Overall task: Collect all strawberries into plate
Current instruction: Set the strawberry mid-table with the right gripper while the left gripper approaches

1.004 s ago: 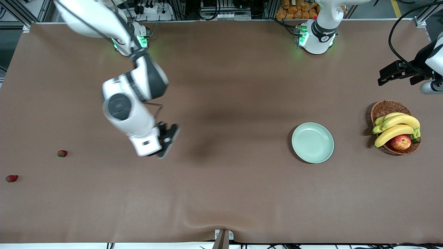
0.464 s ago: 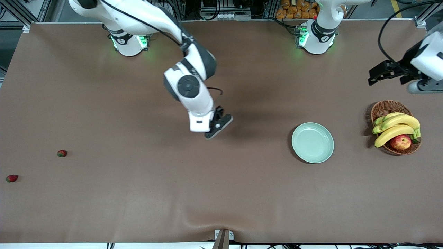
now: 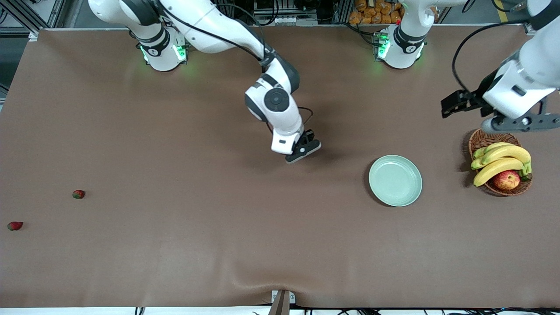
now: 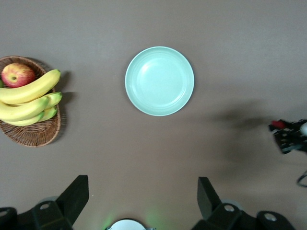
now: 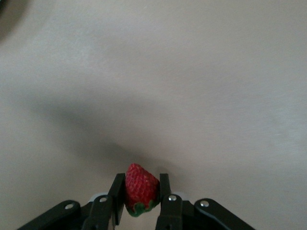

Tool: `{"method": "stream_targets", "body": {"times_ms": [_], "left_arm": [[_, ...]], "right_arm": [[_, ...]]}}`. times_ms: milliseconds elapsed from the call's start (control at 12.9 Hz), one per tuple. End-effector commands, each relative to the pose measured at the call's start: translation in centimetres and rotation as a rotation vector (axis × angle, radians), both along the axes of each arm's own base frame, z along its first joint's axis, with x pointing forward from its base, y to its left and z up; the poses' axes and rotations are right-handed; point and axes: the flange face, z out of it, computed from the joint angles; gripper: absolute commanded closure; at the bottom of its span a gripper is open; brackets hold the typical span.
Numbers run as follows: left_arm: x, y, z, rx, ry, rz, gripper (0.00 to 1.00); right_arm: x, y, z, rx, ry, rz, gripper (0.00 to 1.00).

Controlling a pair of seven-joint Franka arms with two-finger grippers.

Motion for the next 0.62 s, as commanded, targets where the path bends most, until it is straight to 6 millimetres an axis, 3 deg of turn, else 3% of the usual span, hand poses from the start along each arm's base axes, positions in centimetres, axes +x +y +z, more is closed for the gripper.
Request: {"method": "stream_targets", "body": {"times_ms": [0,309,386,464,541], "left_arm": [[1.1,-2.4,-1.5,-0.002,-0.008,0.018,0.00],[2.5,-6.3,-5.0,-0.005,-0.005,0.032,0.00],[2.9,-7.2,-6.4,-0.001,0.003,0.036,0.00],[3.4,-8.1,-7.6,-0.006,0.001,0.034,0.00],[3.6,-9.3,-8.4,-0.008,-0.001,0.033,0.00]], "right_arm": [[0.8,1.1,-1.5,0.003,0.004,-0.058,1.00],[1.5,0.4,-3.0,-0.011,0.020,-0.144,1.00],[1.6,0.5,-2.7,-0.005,0.020,-0.158,0.91],[1.9,0.4,-2.5,-0.003,0.018,-0.162,0.38],[2.2,0.2,-2.0,-0.001,0.010,-0.162,0.00]]}}
